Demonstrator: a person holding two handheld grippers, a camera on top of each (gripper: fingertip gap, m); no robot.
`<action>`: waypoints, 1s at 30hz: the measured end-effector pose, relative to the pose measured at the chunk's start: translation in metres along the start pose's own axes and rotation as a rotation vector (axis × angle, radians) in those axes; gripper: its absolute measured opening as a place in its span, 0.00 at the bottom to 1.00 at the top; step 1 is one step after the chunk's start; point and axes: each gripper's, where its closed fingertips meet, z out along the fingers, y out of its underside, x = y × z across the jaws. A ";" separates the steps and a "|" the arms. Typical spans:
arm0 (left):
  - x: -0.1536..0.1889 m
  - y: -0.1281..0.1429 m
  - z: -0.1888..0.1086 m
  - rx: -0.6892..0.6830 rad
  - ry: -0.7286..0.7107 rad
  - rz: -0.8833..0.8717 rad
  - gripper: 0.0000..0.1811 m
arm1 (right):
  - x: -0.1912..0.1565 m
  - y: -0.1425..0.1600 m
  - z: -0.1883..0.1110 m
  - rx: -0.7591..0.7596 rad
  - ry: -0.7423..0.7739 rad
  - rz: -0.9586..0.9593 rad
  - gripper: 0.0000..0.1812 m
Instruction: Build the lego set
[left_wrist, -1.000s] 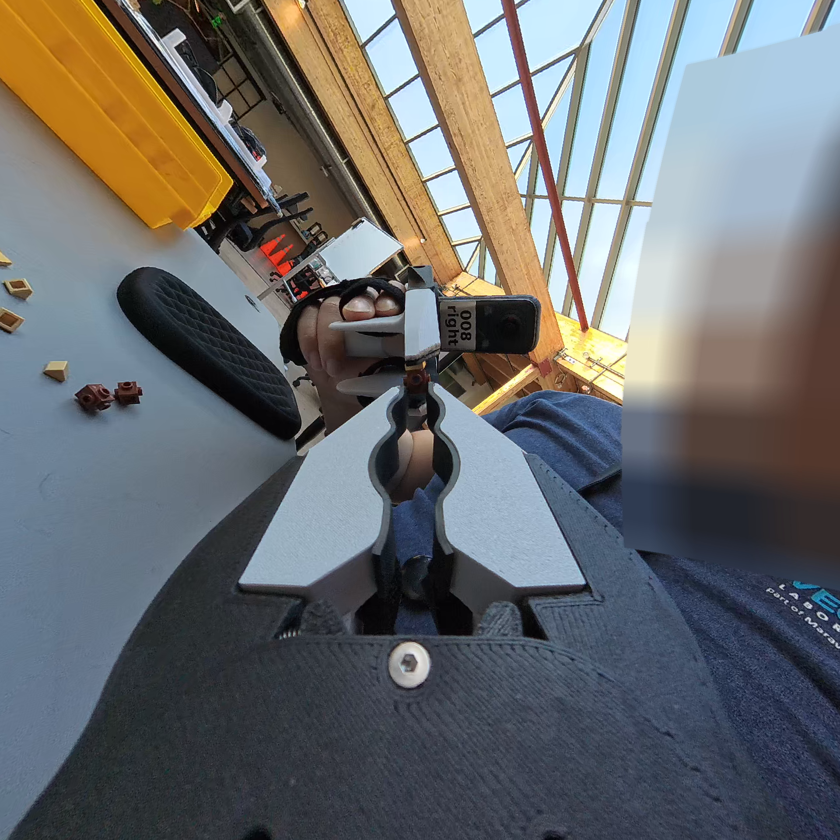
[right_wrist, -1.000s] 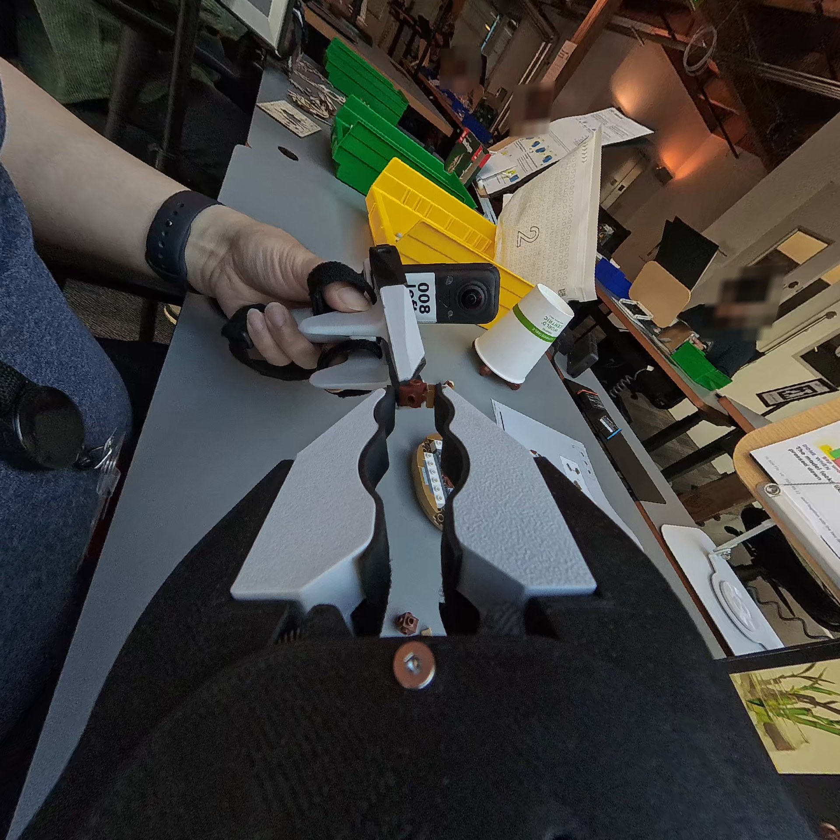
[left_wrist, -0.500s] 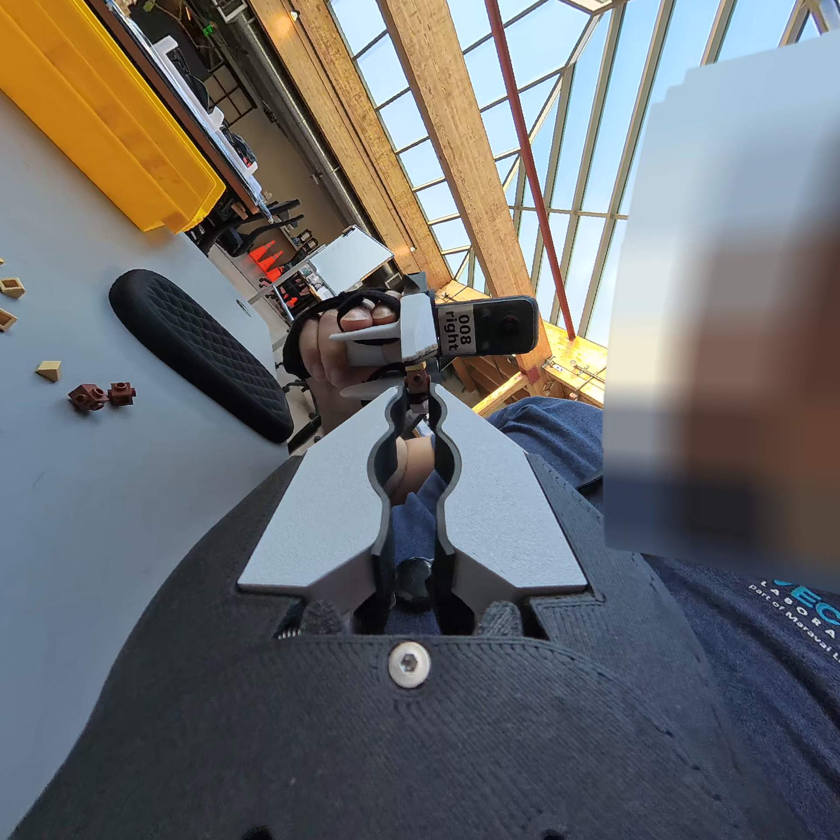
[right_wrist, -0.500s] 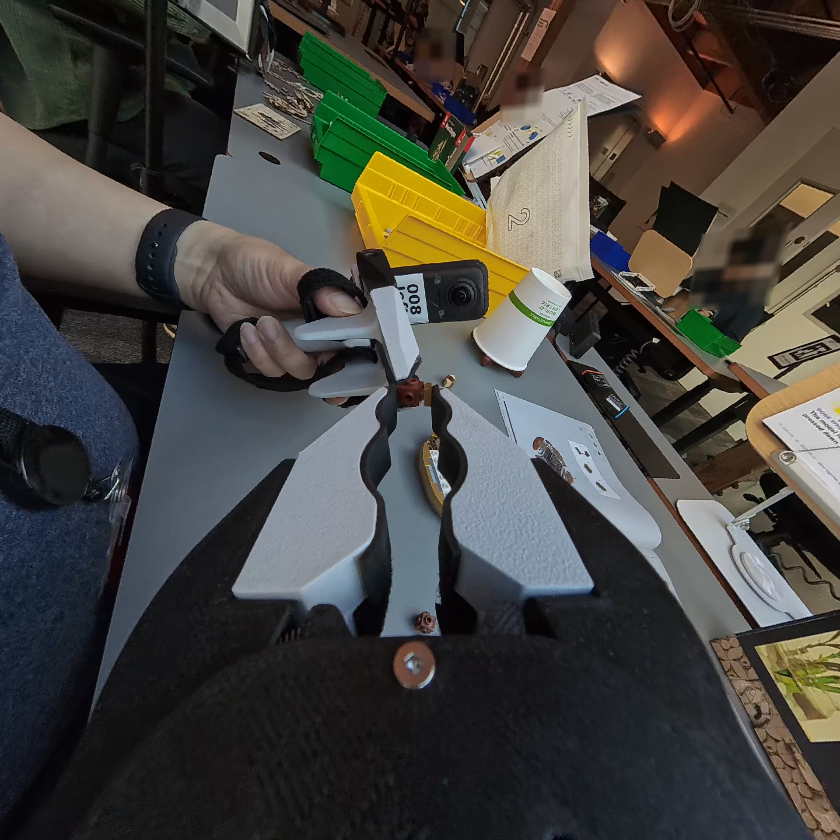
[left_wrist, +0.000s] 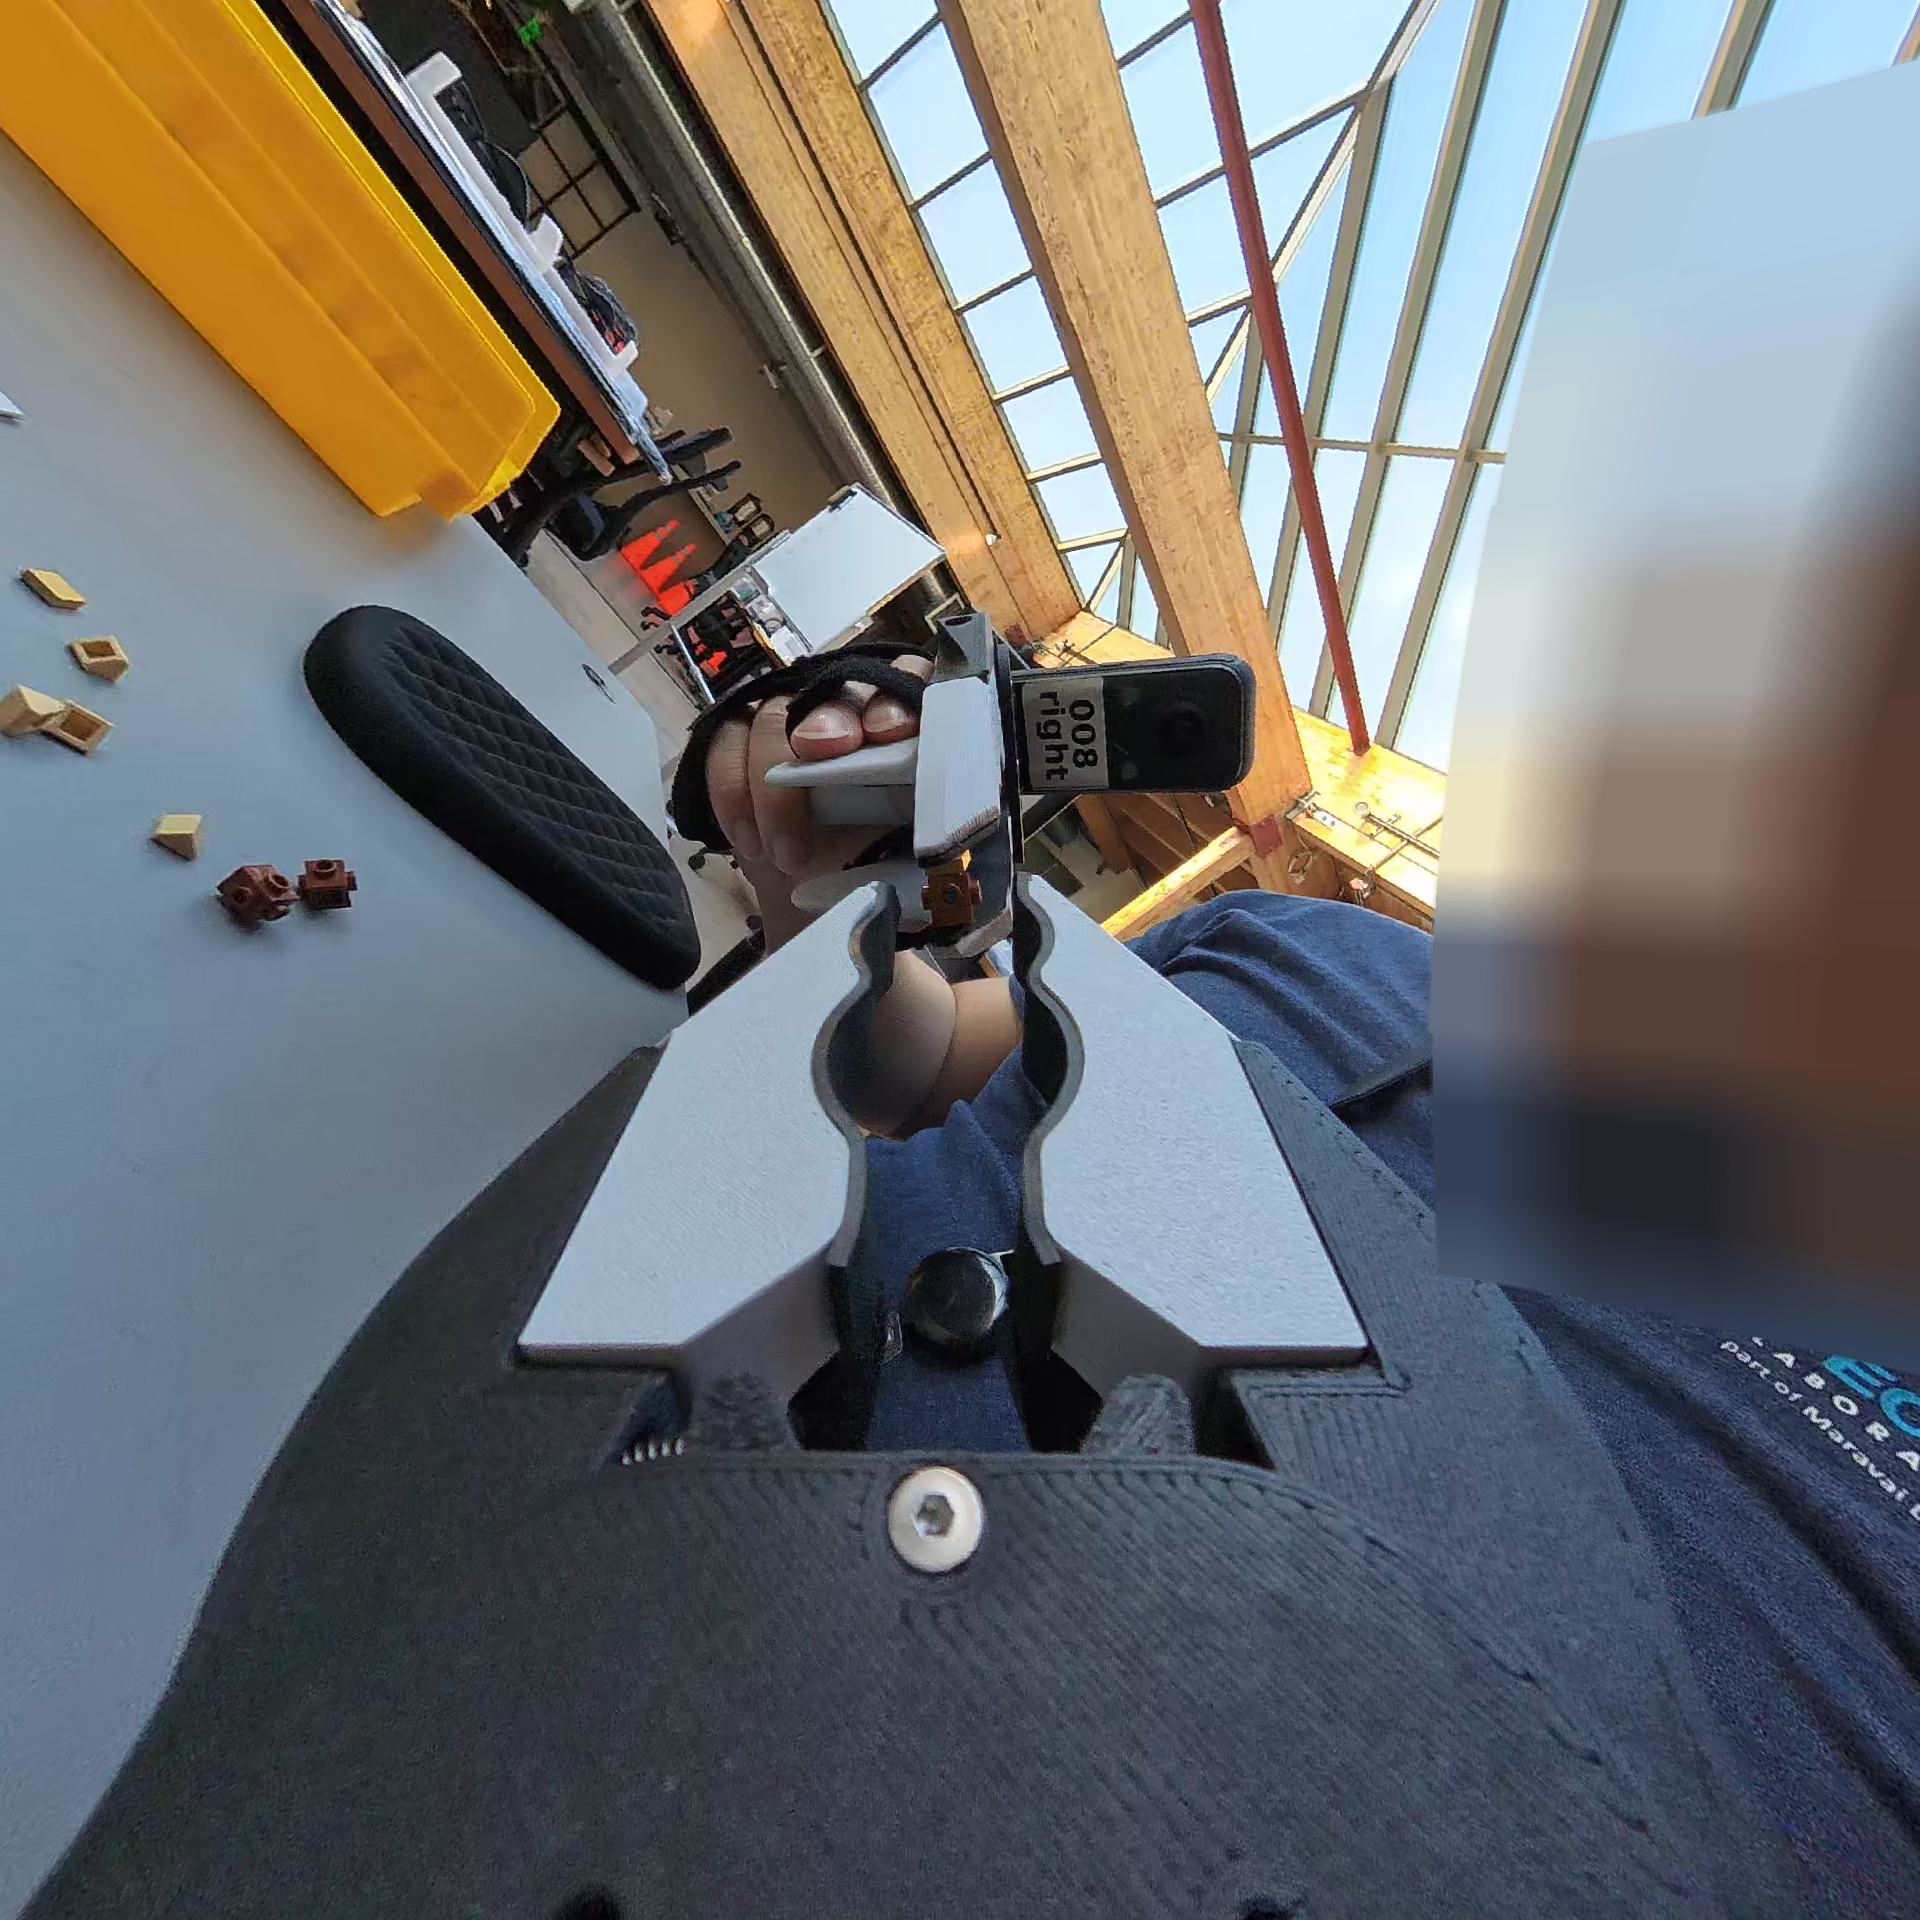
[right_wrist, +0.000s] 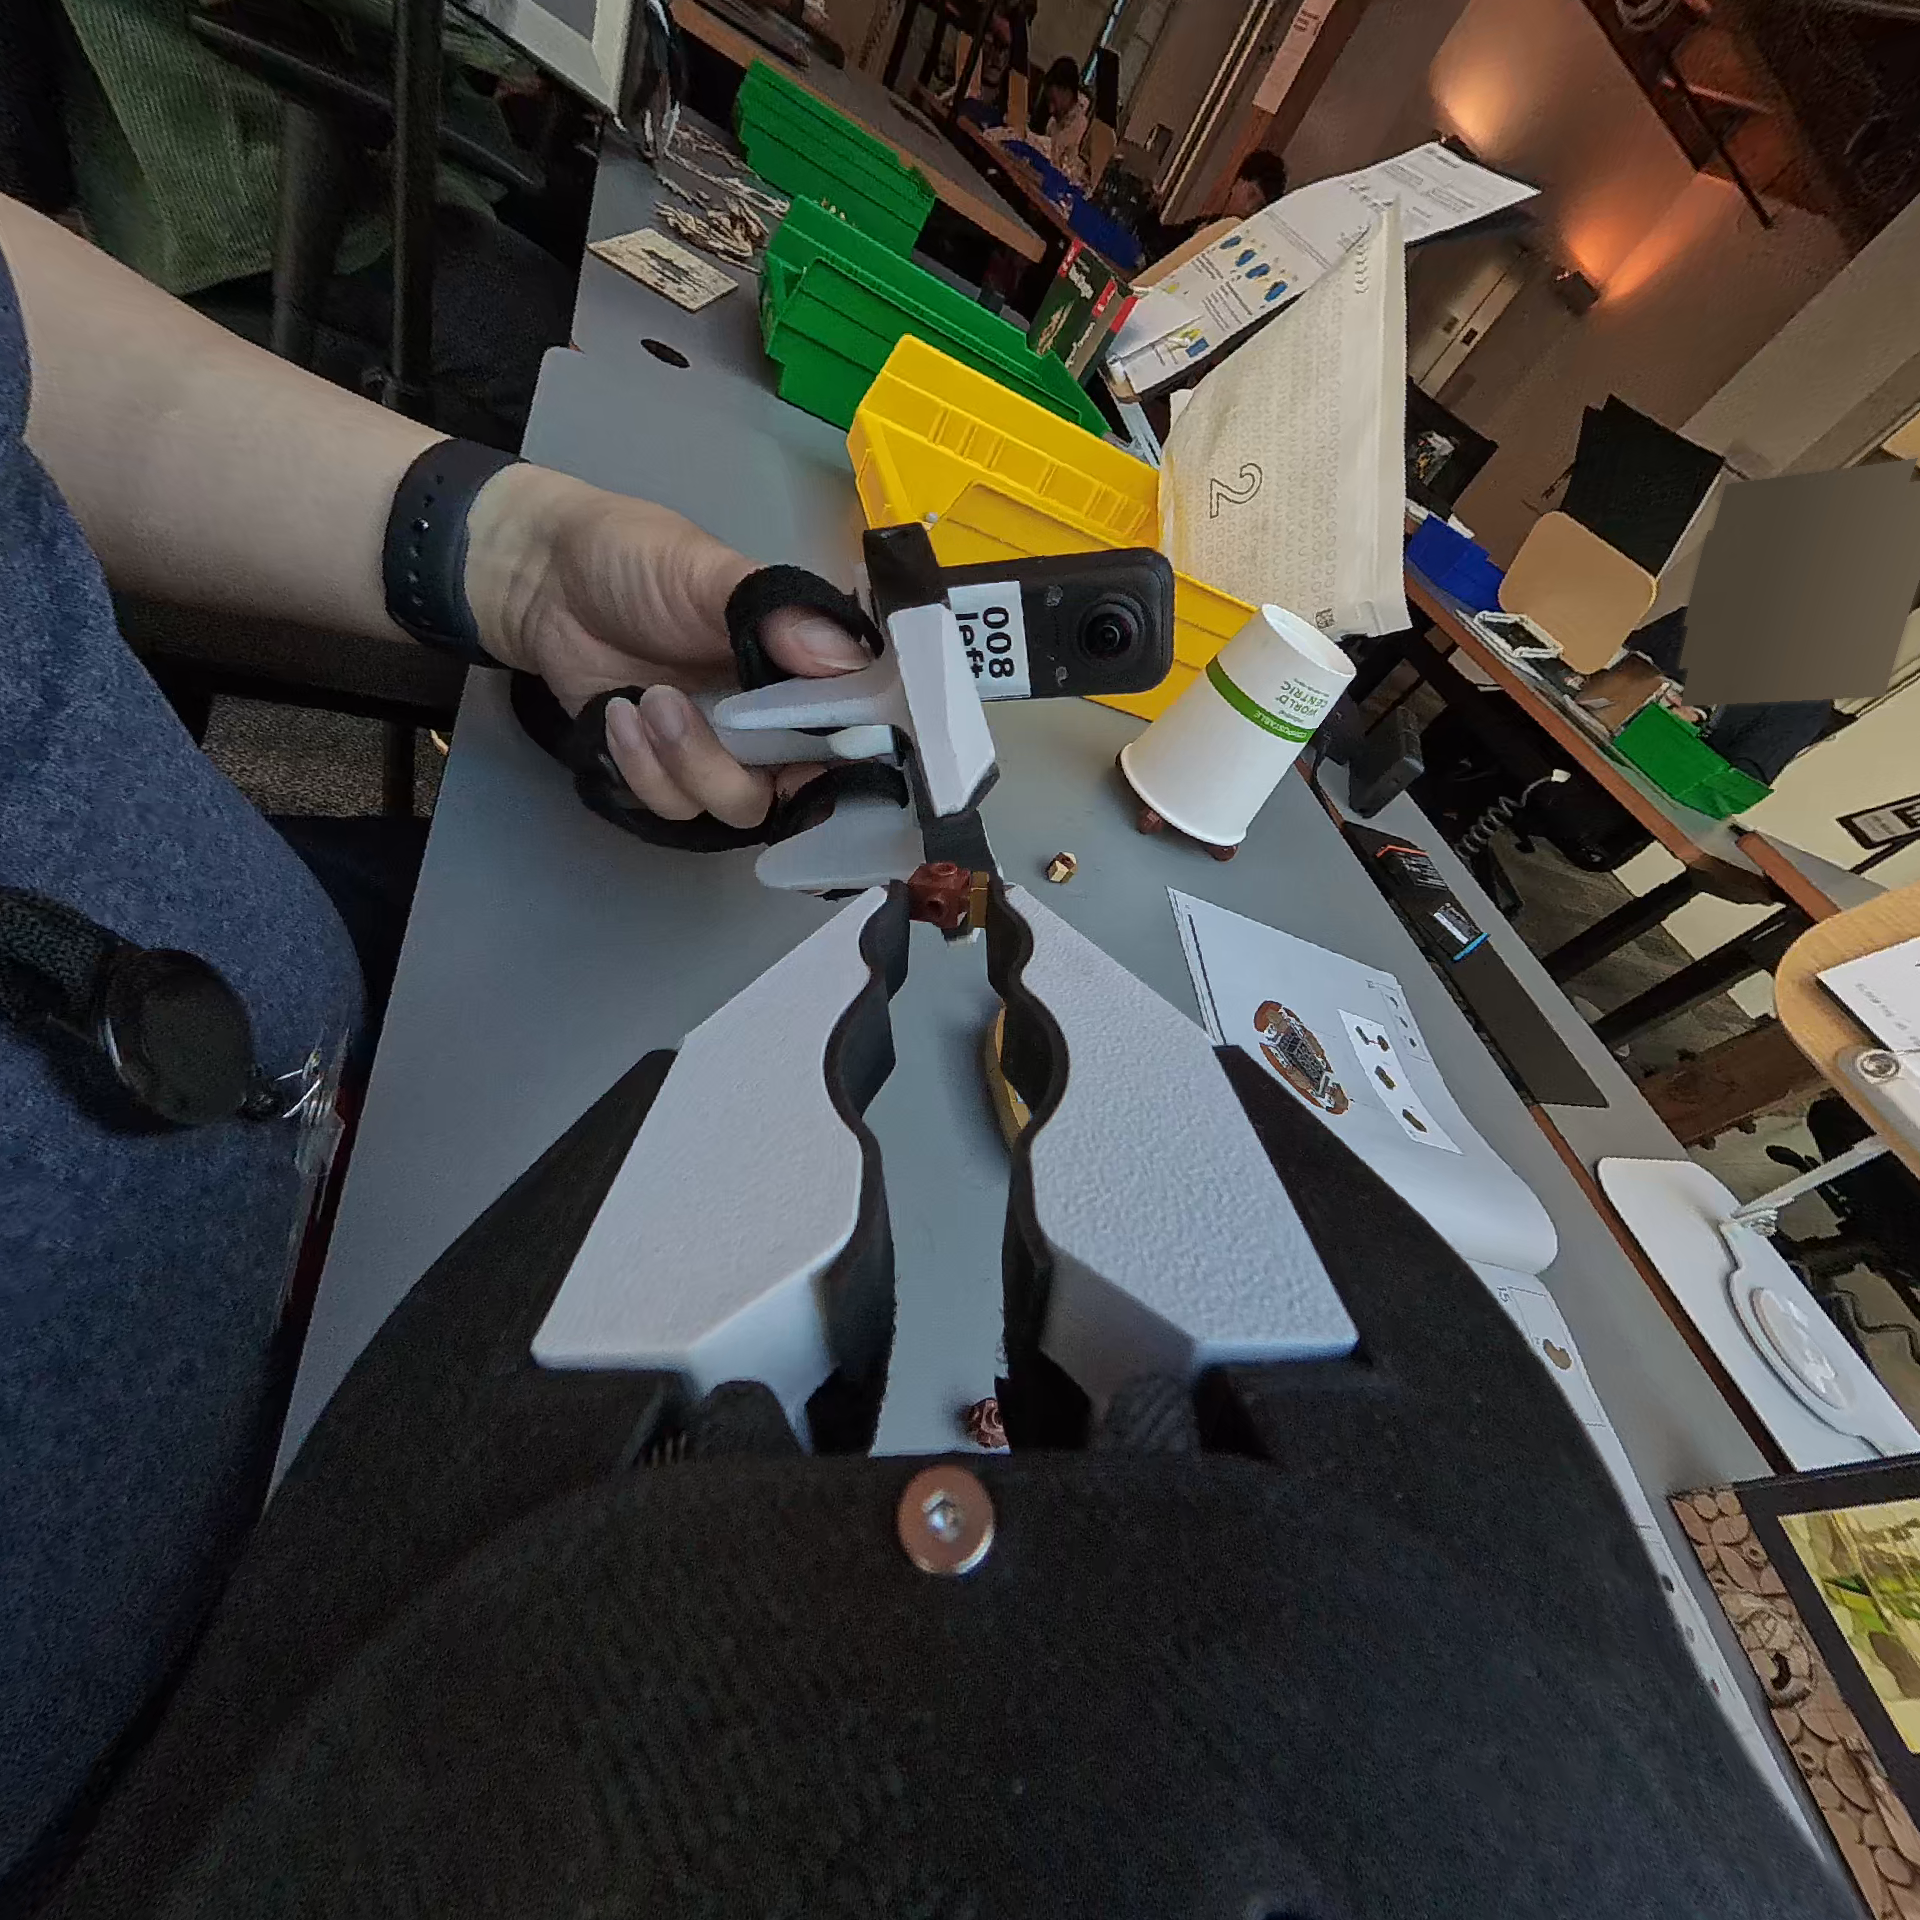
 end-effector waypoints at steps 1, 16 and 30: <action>-0.001 0.002 0.001 -0.013 -0.004 -0.002 0.10 | -0.002 0.000 0.000 0.001 -0.011 -0.008 0.08; 0.007 0.006 0.007 -0.018 0.028 0.037 0.05 | -0.003 -0.003 0.006 0.020 0.042 -0.077 0.08; 0.009 0.005 0.008 0.000 0.054 0.028 0.05 | -0.001 -0.005 0.003 0.021 0.097 -0.114 0.07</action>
